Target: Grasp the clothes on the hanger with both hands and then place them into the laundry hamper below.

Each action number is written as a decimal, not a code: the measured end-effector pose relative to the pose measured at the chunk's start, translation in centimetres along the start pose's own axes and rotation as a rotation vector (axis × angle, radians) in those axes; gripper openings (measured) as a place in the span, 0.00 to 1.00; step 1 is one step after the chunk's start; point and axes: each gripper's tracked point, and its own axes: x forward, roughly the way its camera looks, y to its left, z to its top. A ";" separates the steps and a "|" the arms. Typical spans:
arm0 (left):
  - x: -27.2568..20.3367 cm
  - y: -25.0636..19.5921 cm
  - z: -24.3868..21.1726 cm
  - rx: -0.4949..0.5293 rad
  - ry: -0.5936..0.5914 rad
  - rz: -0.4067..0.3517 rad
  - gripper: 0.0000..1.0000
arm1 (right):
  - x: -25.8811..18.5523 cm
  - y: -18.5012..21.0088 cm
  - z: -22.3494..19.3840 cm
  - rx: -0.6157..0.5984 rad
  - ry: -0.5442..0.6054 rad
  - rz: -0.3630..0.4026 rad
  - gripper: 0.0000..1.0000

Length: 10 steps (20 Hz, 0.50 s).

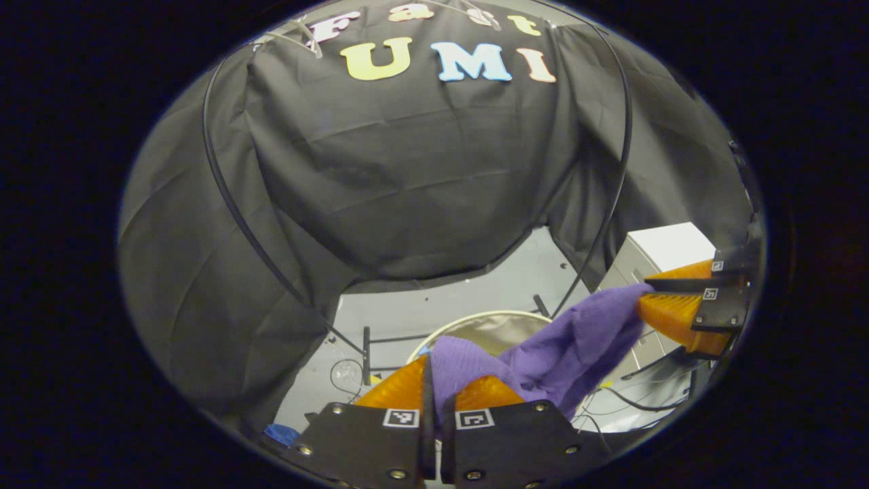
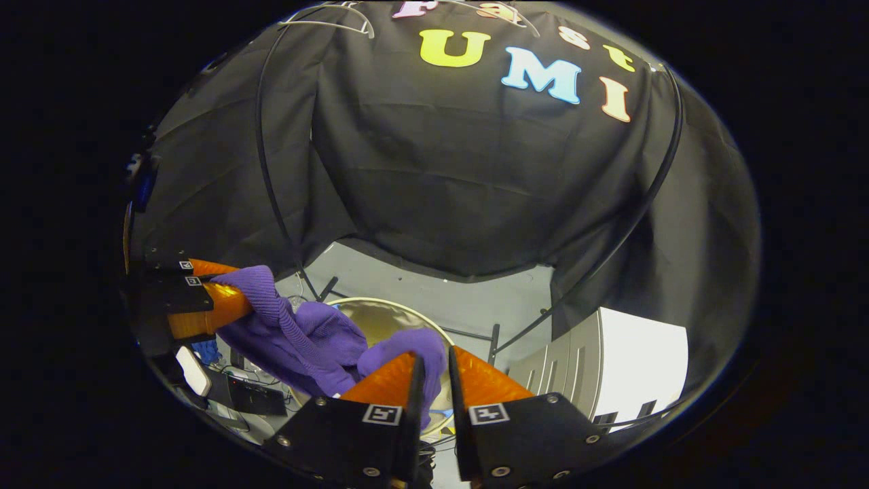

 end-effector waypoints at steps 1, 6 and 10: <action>0.0 -0.2 -0.7 -0.004 0.017 -0.015 0.07 | -0.1 0.1 0.0 -0.004 -0.004 0.005 0.28; -1.8 0.7 0.1 0.011 -0.048 0.022 0.84 | -0.4 1.0 -0.9 0.003 -0.006 0.016 0.86; -4.2 2.4 3.0 -0.008 -0.139 0.050 0.82 | -2.0 0.8 0.0 0.047 -0.055 0.011 0.95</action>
